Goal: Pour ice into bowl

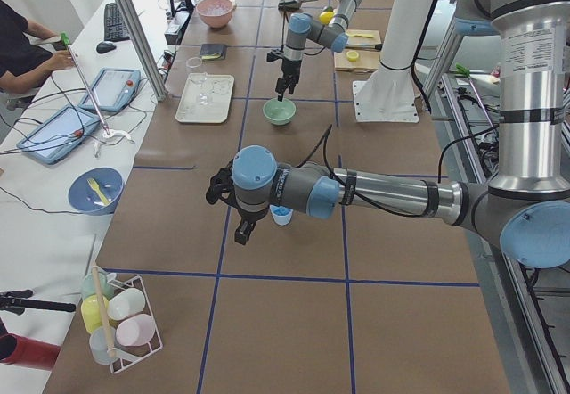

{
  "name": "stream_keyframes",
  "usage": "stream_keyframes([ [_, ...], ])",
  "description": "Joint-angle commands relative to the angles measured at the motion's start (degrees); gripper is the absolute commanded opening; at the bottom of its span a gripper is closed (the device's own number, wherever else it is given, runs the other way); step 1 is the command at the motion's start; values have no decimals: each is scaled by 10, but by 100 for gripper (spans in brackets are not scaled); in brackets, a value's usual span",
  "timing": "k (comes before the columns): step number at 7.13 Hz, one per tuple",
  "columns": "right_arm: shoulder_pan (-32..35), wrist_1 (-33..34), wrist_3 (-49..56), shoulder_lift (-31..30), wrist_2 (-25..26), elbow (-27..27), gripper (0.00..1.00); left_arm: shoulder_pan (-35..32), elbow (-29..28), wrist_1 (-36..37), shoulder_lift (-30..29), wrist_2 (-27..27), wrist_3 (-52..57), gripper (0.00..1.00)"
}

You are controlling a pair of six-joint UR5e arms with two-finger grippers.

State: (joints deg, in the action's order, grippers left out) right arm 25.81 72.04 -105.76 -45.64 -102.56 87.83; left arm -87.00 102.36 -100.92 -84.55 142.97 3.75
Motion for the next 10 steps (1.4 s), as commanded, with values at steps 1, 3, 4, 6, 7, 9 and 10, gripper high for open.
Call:
stream_keyframes([
  [1, 73, 26, 34, -91, -86, 122, 100, 43, 11, -99, 17, -5, -139, 100],
  [3, 130, 38, 151, -202, -148, 217, 100, 122, 15, -330, 74, -20, -344, 100],
  [4, 152, 35, 191, -236, -163, 226, 100, 155, 15, -469, 115, -70, -441, 100],
  [6, 181, 33, 271, -281, -171, 231, 100, 316, 21, -593, 190, -297, -530, 100],
  [7, 185, 33, 283, -291, -175, 232, 100, 336, 32, -593, 199, -315, -561, 100],
  [9, 184, 33, 283, -289, -174, 233, 100, 423, 54, -593, 239, -431, -617, 100],
  [10, 183, 33, 283, -289, -172, 233, 100, 438, 75, -595, 255, -469, -638, 100],
])
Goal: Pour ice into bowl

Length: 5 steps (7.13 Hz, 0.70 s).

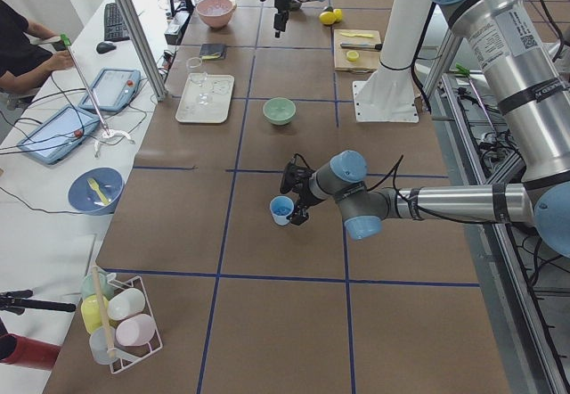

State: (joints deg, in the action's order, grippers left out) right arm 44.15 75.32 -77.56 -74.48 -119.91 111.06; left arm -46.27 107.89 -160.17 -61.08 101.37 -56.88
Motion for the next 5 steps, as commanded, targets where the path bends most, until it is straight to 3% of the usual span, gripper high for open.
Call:
stream_keyframes([
  [1, 0, 0, -1, 2, 1, 2, 100, 75, 24, -2, 25, -121, -65, 100],
  [5, 0, 0, -1, 0, 0, 14, 100, 267, 24, 0, 52, -399, -207, 100],
])
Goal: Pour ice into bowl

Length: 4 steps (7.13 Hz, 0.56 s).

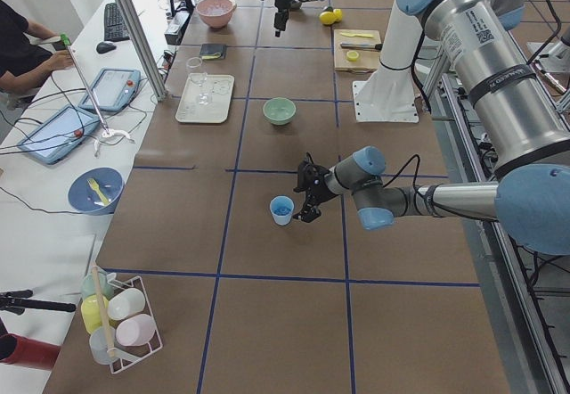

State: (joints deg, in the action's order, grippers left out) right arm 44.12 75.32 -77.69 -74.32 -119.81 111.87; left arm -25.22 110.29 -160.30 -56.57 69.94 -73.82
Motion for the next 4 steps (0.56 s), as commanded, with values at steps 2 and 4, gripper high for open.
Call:
stream_keyframes([
  [2, 1, 1, -1, -4, -1, 11, 100, 135, 0, 7, 7, -198, -74, 100],
  [4, 2, 1, -1, -6, 0, 12, 100, 175, -2, 93, 5, -282, -109, 100],
])
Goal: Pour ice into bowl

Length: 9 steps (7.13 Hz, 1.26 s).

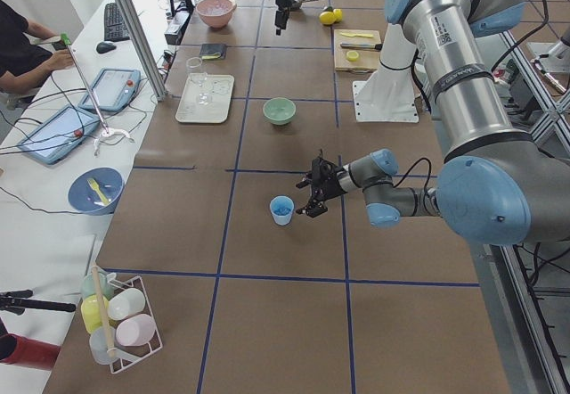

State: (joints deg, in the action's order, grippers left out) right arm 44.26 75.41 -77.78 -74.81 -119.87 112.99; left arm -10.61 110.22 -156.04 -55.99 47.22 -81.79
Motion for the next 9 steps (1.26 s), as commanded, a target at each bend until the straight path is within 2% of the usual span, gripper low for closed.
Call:
stream_keyframes([
  [1, 0, 1, 0, 0, 0, 0, 100, 58, -3, 86, -6, -83, -84, 100],
  [3, 0, 1, 0, 0, -1, -2, 100, 82, -25, 99, -29, -131, -111, 100],
  [5, 0, 1, 0, -1, -2, -2, 100, 83, -83, 97, -69, -179, -111, 100],
  [9, 0, 1, 0, -1, -2, -2, 100, 83, -137, 96, -100, -226, -127, 100],
])
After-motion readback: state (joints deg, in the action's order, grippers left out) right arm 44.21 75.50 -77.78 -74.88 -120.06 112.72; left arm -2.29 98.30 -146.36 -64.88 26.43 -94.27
